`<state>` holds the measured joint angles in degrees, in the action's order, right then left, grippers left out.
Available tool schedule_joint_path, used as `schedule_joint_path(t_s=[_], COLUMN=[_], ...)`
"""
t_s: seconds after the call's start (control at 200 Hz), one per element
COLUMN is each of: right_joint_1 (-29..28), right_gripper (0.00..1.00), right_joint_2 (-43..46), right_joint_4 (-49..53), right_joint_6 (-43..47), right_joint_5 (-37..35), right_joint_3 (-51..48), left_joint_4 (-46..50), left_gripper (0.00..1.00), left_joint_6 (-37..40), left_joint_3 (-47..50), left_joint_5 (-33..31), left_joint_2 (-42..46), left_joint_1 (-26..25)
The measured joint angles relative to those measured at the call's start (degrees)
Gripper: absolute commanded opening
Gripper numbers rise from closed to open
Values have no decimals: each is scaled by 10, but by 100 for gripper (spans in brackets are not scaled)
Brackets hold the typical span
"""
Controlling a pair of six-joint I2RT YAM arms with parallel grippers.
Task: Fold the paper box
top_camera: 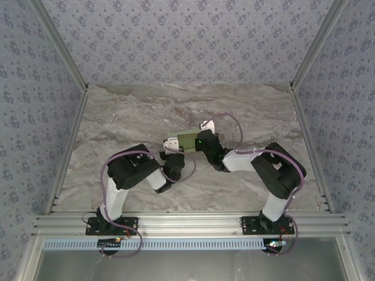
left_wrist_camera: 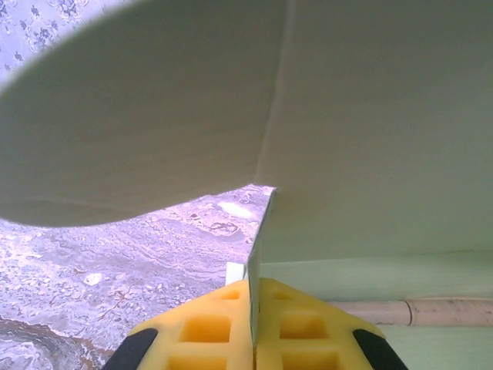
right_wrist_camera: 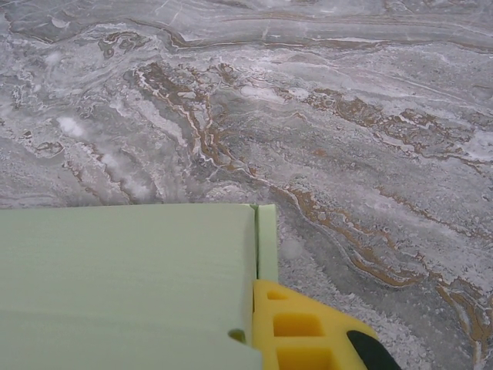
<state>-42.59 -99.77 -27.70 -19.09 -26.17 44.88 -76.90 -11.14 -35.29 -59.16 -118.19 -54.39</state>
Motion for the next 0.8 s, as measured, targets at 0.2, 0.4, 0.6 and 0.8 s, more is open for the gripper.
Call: schedule_joint_path(t_s=[0.2,0.4,0.6,0.8], right_joint_1=[-2,-6,-11,-13], right_gripper=[0,0,0,0], right_joint_2=[1,5,5,5], right_joint_4=[11,29,49,66], right_joint_6=[0,0,0,0], right_joint_5=[-5,-13,-22,-29], right_joint_3=[4,9,18,26], left_joint_4=[64,107,173,234], left_gripper=[20,32,39,47], left_joint_6=[-14,-24,-33,-50], left_joint_3=[14,26,36,38], left_joint_5=[15,28,59,94], left_joint_2=[23,50,95,154], left_joint_1=[-1,-1,-2,-1])
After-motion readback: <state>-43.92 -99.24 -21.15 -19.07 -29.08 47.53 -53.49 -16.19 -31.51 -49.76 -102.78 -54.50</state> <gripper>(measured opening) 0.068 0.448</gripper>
